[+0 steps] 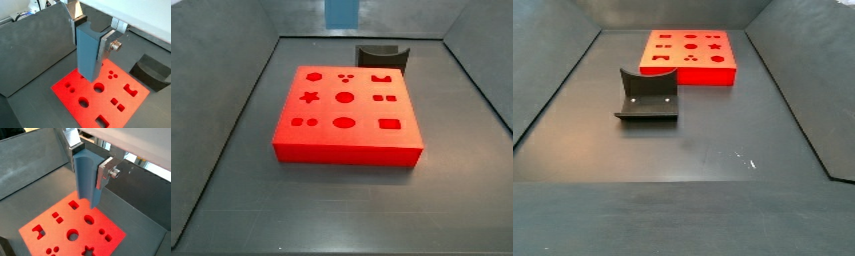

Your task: Insert the arch object.

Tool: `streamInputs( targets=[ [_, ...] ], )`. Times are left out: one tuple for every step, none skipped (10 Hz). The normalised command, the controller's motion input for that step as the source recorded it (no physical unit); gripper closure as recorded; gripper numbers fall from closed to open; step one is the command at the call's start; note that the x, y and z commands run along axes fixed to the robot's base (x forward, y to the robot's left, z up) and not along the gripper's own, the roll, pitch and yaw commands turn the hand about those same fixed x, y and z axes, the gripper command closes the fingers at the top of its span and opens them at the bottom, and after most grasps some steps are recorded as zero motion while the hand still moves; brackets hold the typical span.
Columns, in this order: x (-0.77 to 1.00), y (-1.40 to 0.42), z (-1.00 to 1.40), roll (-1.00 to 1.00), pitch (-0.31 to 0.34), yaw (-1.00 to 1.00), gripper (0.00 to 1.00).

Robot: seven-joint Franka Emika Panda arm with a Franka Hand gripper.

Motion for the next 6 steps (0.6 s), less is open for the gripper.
streamInputs(
  targets=[
    [0.11, 0.02, -0.29, 0.18, 0.0, 0.0, 1.0],
    [0.42, 0.2, -0.53, 0.24, 0.0, -0.04, 1.0],
    [0.55, 0.45, -0.48, 0.23, 0.009, -0.09, 1.0],
    [0.55, 0.57, -0.5, 0.19, 0.0, -0.13, 1.0],
    [0.6, 0.67, -0.5, 0.14, 0.0, -0.15, 1.0],
    [0.61, 0.7, -0.47, 0.1, 0.0, -0.14, 1.0]
  ],
)
